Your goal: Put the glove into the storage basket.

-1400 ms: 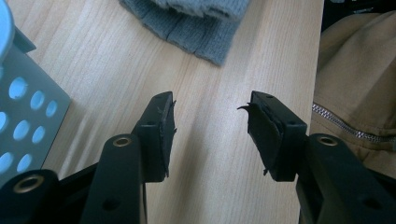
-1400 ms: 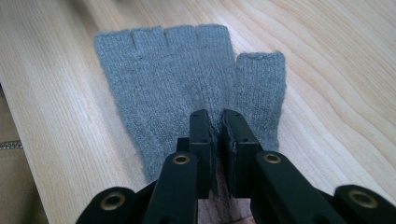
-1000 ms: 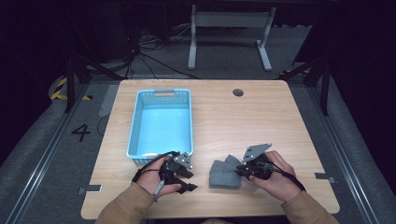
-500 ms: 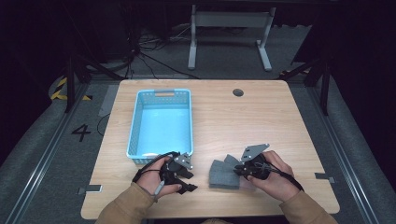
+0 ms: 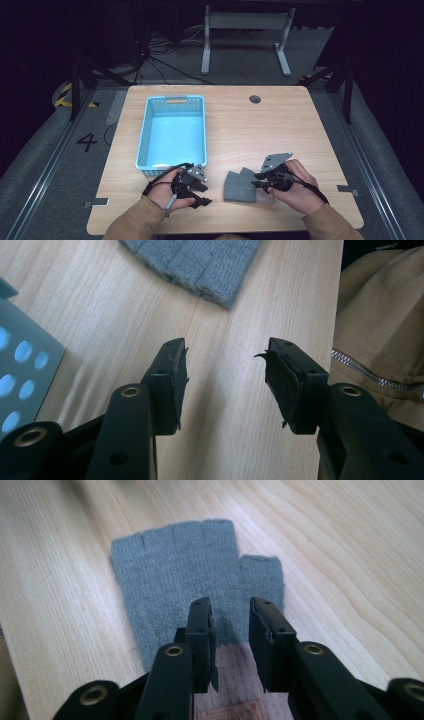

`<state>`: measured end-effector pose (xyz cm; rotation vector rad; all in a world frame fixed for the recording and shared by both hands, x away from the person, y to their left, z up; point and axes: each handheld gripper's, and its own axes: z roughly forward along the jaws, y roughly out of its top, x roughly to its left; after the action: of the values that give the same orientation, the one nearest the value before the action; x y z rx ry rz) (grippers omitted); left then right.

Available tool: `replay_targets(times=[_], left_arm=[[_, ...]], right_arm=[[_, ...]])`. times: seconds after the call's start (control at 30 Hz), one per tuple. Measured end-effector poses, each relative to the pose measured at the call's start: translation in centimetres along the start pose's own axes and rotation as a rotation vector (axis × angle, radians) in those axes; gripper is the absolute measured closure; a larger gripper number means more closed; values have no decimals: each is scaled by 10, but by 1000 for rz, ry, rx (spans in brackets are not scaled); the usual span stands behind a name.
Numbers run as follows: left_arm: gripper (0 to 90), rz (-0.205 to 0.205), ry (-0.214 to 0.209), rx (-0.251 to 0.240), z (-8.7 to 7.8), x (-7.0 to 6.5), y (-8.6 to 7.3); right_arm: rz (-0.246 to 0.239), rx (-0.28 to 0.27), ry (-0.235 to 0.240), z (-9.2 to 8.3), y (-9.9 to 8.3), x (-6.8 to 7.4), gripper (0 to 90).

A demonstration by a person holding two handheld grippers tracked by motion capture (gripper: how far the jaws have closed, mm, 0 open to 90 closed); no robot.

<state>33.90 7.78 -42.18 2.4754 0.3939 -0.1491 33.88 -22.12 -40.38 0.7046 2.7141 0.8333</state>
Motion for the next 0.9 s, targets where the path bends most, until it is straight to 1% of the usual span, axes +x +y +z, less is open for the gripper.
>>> replay_targets(times=[0.03, 0.07, 0.17, 0.33, 0.47, 0.57, 0.7, 0.73, 0.83, 0.9], left_arm=[[518, 2, -8, 5, 0, 0, 1], [518, 3, -1, 0, 0, 0, 1], [521, 8, -1, -3, 1, -1, 3], [522, 14, 5, -15, 1, -2, 5], [522, 10, 8, -19, 1, -4, 6], [522, 10, 10, -36, 1, -5, 8], [521, 7, 16, -55, 0, -6, 11], [518, 5, 18, -53, 0, -7, 11], [511, 9, 24, -68, 0, -9, 15], [508, 11, 20, -77, 0, -10, 19]], right_arm=[[13, -9, -4, -2, 0, -1, 715], [21, -18, -5, -5, -1, -3, 713], [45, -50, -11, -14, -3, -8, 703], [108, -90, -30, -26, -8, -19, 681], [150, -117, -45, -32, -13, -25, 639], [179, -134, -48, -35, -15, -29, 617], [204, -135, -62, -37, -19, -36, 608], [213, -135, -64, -37, -20, -37, 607], [231, -146, -75, -40, -22, -42, 606], [242, -152, -78, -42, -23, -45, 605]])
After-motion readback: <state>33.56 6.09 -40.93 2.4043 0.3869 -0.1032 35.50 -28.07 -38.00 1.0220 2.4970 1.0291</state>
